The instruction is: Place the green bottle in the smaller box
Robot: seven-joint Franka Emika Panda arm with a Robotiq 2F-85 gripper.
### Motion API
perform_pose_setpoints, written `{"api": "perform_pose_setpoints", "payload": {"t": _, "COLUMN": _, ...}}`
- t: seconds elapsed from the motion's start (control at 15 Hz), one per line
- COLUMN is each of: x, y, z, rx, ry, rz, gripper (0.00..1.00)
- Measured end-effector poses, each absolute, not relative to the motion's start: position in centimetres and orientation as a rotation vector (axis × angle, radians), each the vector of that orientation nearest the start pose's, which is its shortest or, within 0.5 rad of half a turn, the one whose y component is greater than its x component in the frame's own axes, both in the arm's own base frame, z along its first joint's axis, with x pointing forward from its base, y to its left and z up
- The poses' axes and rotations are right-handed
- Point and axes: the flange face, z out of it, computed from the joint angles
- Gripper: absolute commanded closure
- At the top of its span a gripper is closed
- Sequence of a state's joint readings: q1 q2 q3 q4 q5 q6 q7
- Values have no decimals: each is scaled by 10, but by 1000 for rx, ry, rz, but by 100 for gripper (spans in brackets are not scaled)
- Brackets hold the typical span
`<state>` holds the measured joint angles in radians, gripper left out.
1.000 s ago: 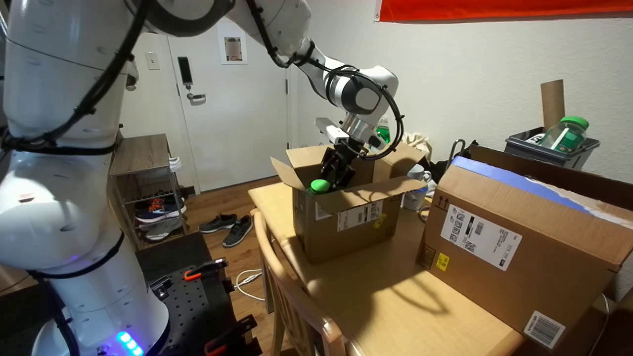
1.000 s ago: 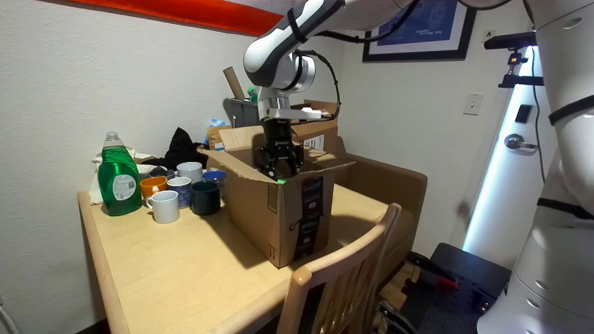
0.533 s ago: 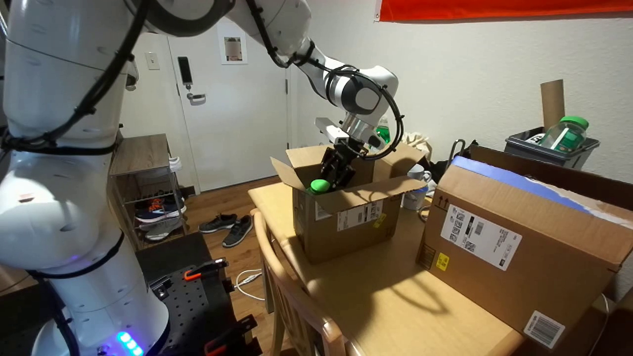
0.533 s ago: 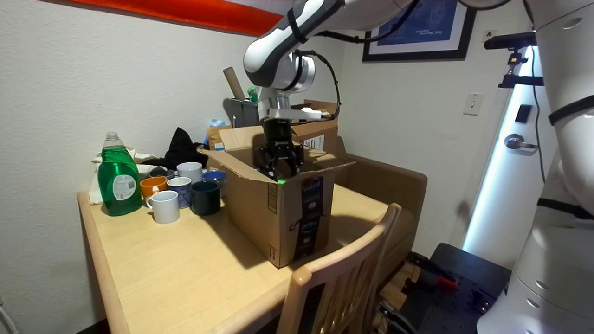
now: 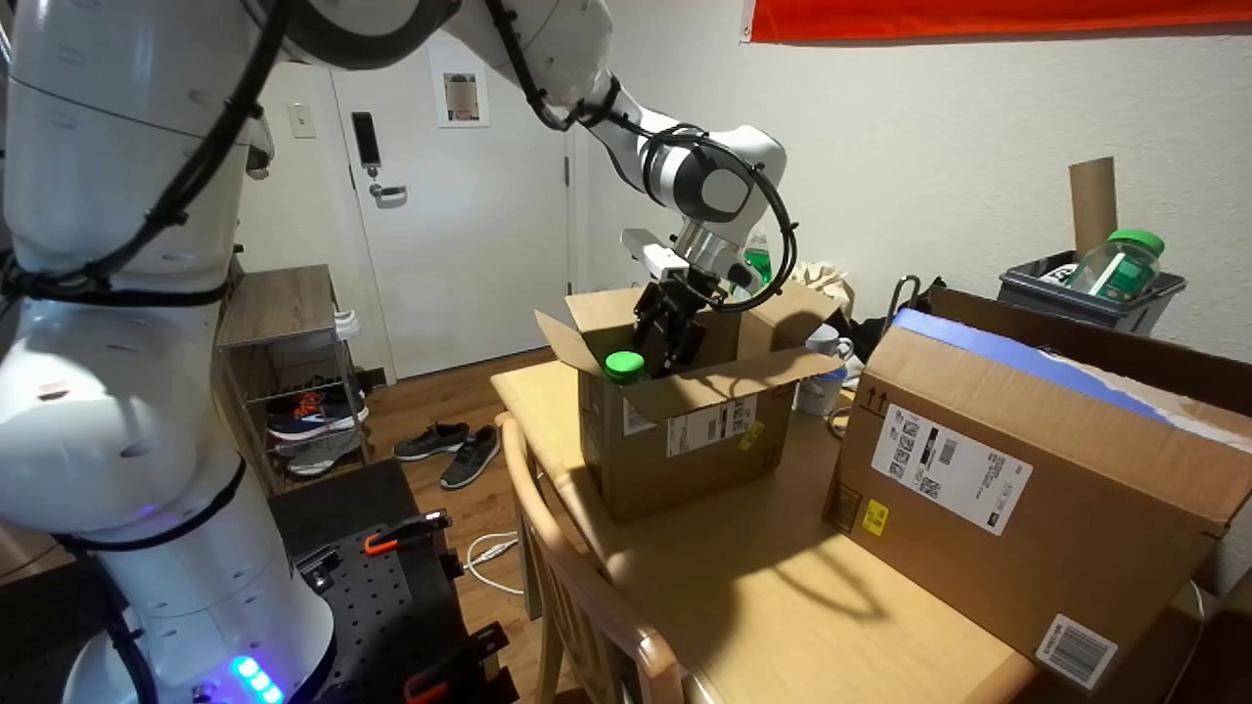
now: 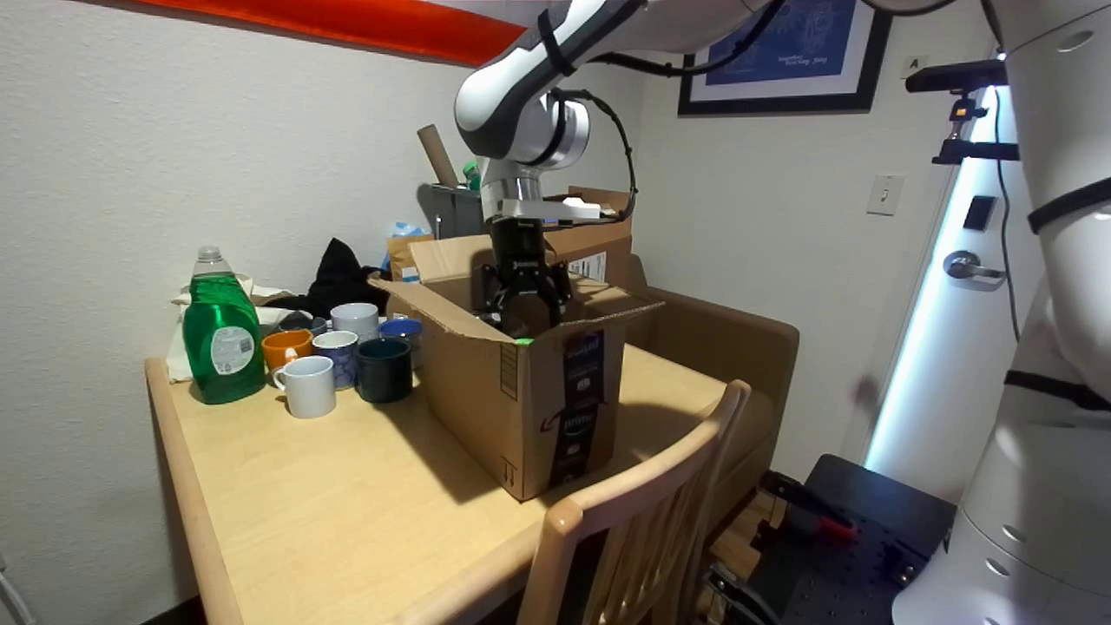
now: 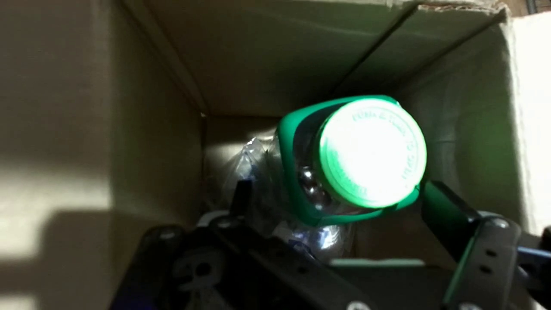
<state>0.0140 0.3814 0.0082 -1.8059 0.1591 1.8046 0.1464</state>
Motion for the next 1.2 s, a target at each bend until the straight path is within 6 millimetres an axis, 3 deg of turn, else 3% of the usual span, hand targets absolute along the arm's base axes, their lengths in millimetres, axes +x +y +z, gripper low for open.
{"api": "perform_pose_setpoints", "payload": {"t": 1.2, "x": 562, "y": 38, "z": 394, "rx": -2998, "ry": 265, "rz": 368, "gripper": 0}}
